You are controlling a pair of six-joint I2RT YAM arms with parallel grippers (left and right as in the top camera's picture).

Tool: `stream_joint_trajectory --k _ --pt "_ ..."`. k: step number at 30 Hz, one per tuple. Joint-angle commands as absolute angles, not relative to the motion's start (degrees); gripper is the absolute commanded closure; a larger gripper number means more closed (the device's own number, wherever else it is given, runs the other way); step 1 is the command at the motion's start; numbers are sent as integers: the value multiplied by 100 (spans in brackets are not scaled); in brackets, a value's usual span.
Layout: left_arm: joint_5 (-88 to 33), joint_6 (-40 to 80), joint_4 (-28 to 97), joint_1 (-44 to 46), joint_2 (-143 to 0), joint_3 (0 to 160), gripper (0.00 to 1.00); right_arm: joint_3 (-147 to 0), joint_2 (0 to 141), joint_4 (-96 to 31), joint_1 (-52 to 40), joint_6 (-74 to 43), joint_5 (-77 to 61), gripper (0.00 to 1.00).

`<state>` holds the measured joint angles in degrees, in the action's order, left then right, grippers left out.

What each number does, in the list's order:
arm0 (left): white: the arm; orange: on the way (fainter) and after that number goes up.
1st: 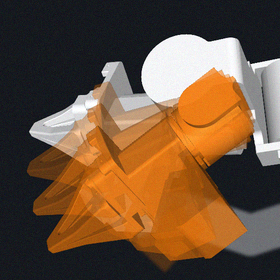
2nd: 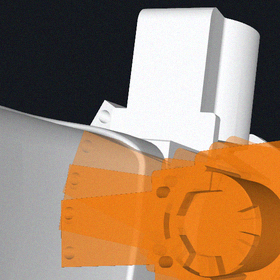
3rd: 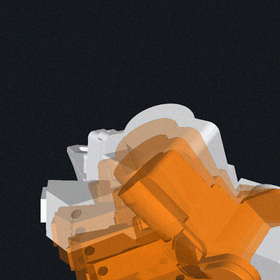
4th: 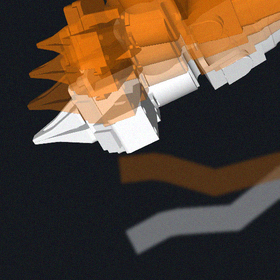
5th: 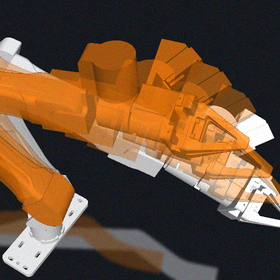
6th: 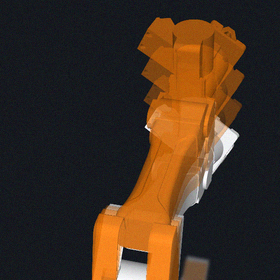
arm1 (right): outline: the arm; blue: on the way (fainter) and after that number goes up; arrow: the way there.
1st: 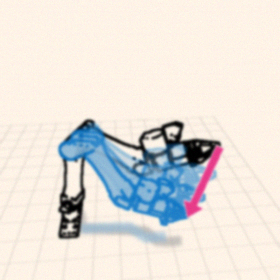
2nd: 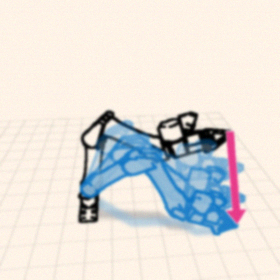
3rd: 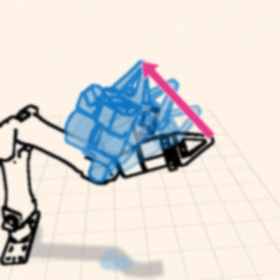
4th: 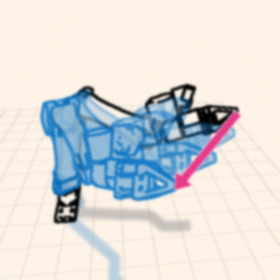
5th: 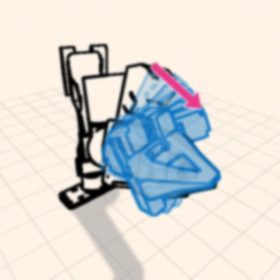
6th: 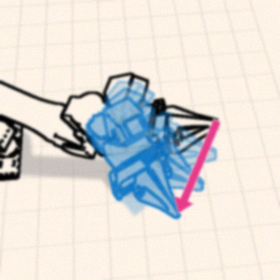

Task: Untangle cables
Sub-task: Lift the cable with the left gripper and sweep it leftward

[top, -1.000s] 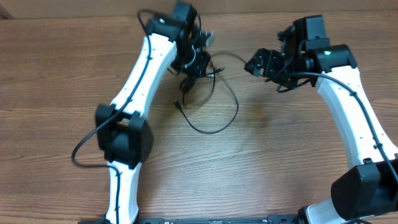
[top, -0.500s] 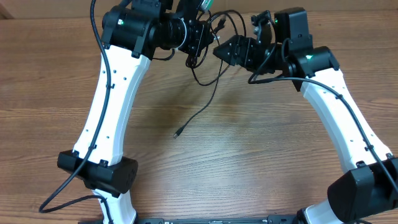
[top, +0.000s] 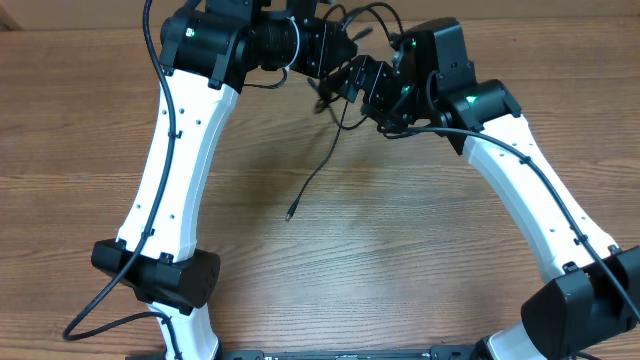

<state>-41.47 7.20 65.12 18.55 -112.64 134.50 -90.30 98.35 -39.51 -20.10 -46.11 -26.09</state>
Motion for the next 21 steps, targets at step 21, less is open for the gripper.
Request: stream_joint_trajectory --k 21 --pt "-6742 729 6445 -233 -10969 13496 96 -7922 10278 -5183 -996 -3771 38 10"
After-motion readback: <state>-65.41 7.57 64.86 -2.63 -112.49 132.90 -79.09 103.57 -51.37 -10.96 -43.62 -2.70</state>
